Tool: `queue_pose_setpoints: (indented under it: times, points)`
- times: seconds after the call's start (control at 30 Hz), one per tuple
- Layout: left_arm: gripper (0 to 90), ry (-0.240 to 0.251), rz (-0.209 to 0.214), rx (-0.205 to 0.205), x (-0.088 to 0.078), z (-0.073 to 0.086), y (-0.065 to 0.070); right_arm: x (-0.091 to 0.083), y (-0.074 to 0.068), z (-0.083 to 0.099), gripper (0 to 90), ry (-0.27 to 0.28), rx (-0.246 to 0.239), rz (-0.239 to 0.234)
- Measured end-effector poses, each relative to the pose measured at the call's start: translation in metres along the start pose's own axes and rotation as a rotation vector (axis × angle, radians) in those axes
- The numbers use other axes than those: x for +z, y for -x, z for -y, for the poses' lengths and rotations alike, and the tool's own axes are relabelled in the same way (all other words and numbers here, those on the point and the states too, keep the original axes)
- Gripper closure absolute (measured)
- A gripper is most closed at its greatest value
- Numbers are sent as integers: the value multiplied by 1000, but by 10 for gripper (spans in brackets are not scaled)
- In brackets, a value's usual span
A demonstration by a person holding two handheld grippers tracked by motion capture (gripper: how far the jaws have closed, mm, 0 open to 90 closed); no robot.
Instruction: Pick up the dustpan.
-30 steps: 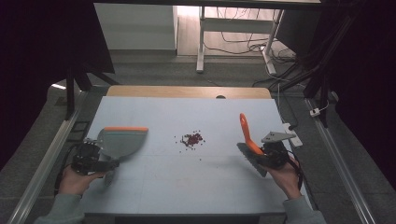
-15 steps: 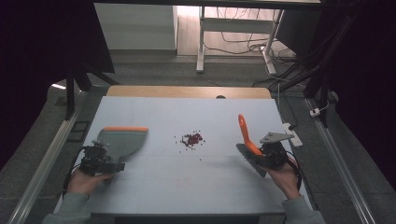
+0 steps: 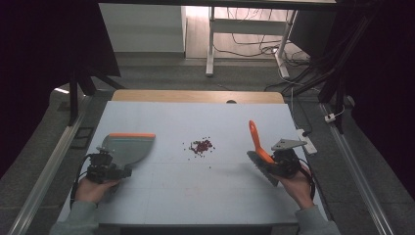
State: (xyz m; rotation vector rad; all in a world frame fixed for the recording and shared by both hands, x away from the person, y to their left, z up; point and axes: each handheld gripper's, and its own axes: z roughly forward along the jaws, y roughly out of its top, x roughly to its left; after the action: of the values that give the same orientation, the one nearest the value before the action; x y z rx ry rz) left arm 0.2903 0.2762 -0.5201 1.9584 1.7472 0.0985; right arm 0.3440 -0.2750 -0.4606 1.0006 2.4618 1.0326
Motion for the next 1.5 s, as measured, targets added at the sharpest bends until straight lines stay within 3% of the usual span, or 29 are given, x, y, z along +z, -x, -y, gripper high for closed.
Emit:
queue_pose_setpoints:
  times: [0.6, 1.0, 1.5]
  points:
    - [560, 49, 43, -40, 5, 1, -7, 0, -1, 0, 706, 1, -5, 10]
    - [605, 75, 32, -41, 3, 2, -11, 1, -1, 0, 706, 2, -1, 10]
    - [613, 154, 35, 2, -4, 6, -17, 1, -2, -1, 706, 15, 0, 12]
